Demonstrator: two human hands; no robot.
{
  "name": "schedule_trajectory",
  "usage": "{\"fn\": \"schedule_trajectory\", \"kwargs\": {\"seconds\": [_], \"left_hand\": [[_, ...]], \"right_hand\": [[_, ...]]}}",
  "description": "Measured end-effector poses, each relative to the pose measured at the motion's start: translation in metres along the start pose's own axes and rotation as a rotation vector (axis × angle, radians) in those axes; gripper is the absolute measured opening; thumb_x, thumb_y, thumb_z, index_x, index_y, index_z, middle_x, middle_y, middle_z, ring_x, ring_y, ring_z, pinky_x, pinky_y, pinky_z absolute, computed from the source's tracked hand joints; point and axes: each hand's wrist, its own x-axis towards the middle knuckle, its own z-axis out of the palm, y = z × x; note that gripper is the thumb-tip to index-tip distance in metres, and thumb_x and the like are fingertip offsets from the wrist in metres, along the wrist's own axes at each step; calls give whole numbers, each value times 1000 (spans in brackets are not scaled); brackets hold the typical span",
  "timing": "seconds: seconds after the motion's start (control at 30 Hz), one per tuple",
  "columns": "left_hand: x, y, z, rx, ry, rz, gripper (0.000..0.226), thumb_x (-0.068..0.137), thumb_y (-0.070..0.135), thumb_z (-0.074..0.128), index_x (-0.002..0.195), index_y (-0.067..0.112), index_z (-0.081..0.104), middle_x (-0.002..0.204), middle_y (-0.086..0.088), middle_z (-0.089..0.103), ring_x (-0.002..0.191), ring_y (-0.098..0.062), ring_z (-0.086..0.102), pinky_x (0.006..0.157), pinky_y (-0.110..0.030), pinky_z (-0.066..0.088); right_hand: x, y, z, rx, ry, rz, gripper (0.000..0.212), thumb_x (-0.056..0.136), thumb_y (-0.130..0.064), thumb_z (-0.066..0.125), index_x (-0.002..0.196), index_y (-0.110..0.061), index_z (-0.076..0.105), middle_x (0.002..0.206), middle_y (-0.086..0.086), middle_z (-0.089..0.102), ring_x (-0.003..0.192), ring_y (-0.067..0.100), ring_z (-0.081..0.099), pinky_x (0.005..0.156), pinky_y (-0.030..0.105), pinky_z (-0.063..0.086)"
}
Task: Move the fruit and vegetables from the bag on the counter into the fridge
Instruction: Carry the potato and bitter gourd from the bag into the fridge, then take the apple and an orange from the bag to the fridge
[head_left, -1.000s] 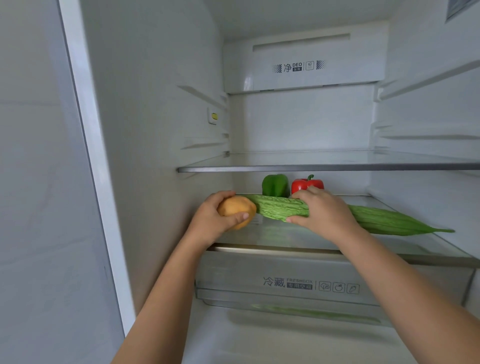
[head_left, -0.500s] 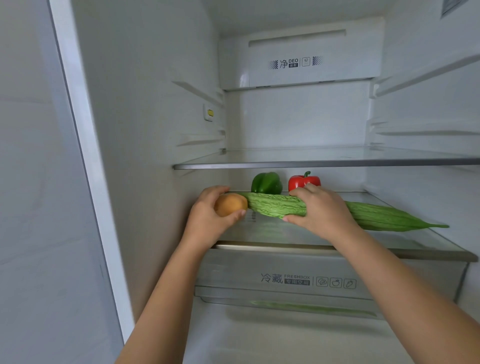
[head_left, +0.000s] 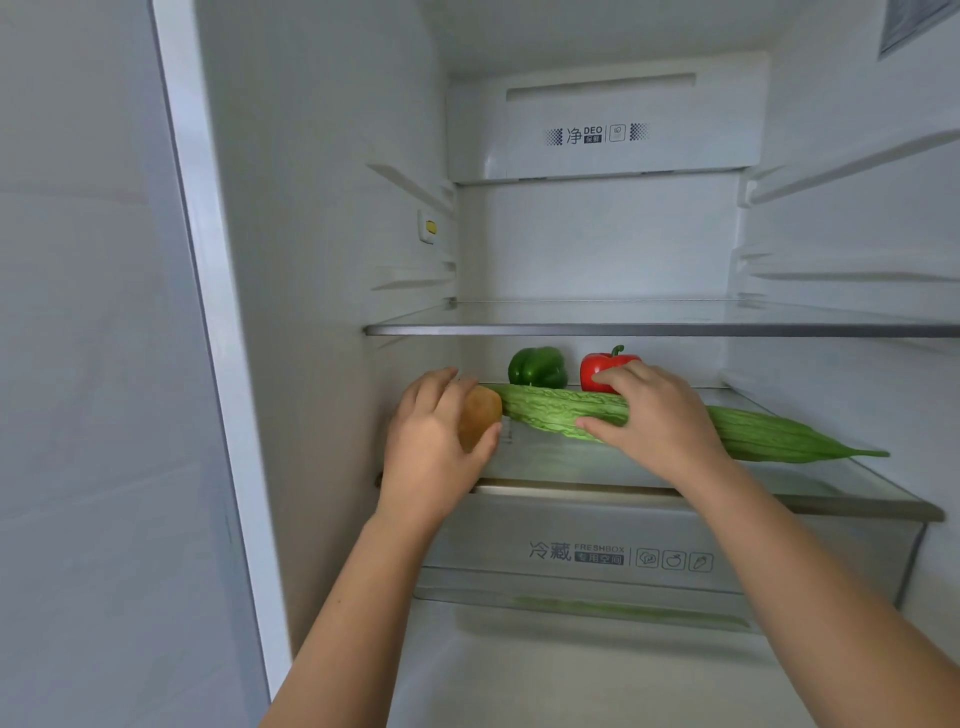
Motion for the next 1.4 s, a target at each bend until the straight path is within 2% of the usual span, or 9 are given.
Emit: {"fn": "schedule_trajectory", "kwargs": {"seconds": [0.1,0.23,0.4,0.53,0.7,1.03,1.23,1.33,1.4], "left_hand": [[-11,7,-3,26,31,34,49,75,41,47,107,8,63,114,-14,61,102,-36,57,83,-42,48],[-30,16,-7,77,41,59,44,79,37,46,109,9,62,114,-11,61,107,-33,55,83,-43,46],[-65,26,-9,41,85,5,40,81,33,47,108,8,65,115,-11,62,109,-34,55,88,-44,45],[-93,29,-6,-17,77,68,38,81,30,49,109,7,63,116,-12,62,113,-33,53,90,-47,45],[-123,32,1,-45,-5,132,38,80,29,48,107,8,63,114,-13,63,113,-33,54,90,-49,45],[-175,57,1,-296,-182,184,38,84,29,48,111,6,62,116,-12,62,111,-31,55,92,-44,45],[-206,113,-11,-438,-233,285,38,83,27,46,109,6,63,115,-13,63,111,-33,56,91,-44,45],[-230,151,-27,-582,-267,335,37,83,27,46,109,6,63,116,-13,63,112,-32,55,93,-44,43],[-249,177,-40,-664,-313,367,38,83,27,46,109,5,63,115,-13,63,111,-31,56,93,-45,45]], "right_hand": [[-10,-11,0,34,74,-1,43,81,-39,64,115,-13,61,109,8,62,101,28,55,87,39,41],[-28,-26,2,15,222,-26,34,80,-33,61,102,-8,66,95,12,66,85,34,61,79,41,45],[-64,-48,-5,50,308,3,41,81,-36,46,103,-7,65,98,10,66,88,32,59,83,44,47],[-101,-64,-3,97,348,39,36,83,-32,49,102,-7,66,98,9,66,89,28,58,81,40,46],[-147,-78,3,-9,289,103,35,83,-30,50,103,-6,65,100,10,66,90,30,59,82,48,48],[-229,-96,-16,-200,151,227,38,85,-31,49,106,-5,65,104,12,68,95,28,63,83,47,50],[-293,-102,-67,-343,139,408,40,83,-33,46,109,-9,65,108,9,68,99,26,62,91,47,47],[-332,-114,-101,-431,170,487,37,84,-30,48,108,-9,65,108,7,67,99,24,60,90,43,47],[-361,-124,-126,-482,177,552,36,84,-29,49,108,-8,65,108,7,67,98,25,60,88,46,48]]}}
